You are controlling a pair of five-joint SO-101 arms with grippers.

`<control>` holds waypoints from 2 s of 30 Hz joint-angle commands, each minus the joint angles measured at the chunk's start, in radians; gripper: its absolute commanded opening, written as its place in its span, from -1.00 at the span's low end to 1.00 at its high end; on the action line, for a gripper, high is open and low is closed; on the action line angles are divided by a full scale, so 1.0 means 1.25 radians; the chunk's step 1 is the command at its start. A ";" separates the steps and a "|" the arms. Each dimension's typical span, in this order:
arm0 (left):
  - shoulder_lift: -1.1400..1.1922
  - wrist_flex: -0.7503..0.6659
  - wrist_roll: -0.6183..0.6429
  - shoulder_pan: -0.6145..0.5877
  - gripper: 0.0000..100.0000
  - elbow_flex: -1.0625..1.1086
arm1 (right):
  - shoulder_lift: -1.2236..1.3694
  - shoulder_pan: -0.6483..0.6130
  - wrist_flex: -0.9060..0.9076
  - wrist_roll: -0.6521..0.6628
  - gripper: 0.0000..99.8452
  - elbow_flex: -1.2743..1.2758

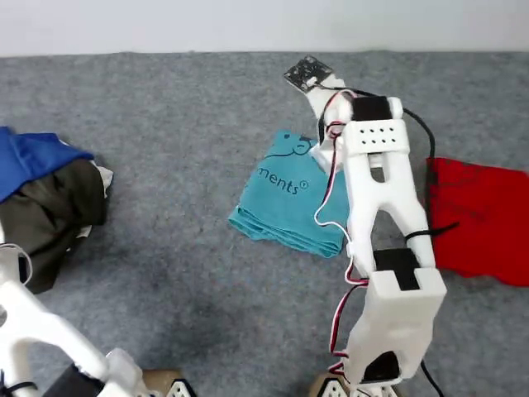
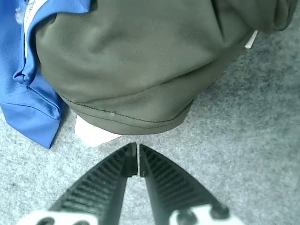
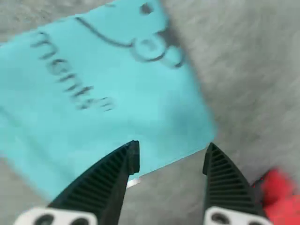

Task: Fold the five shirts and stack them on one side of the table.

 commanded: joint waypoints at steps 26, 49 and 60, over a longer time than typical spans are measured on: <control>-0.036 -0.016 -0.006 0.007 -0.96 -0.014 | 0.284 -0.045 -0.094 -0.906 -0.25 -0.047; -0.038 -0.009 -0.006 0.007 -0.97 -0.025 | 0.110 0.053 0.044 -0.622 -0.98 -0.048; -0.038 -0.011 -0.006 0.009 -0.97 -0.033 | -0.069 0.220 0.191 -0.298 -0.98 -0.048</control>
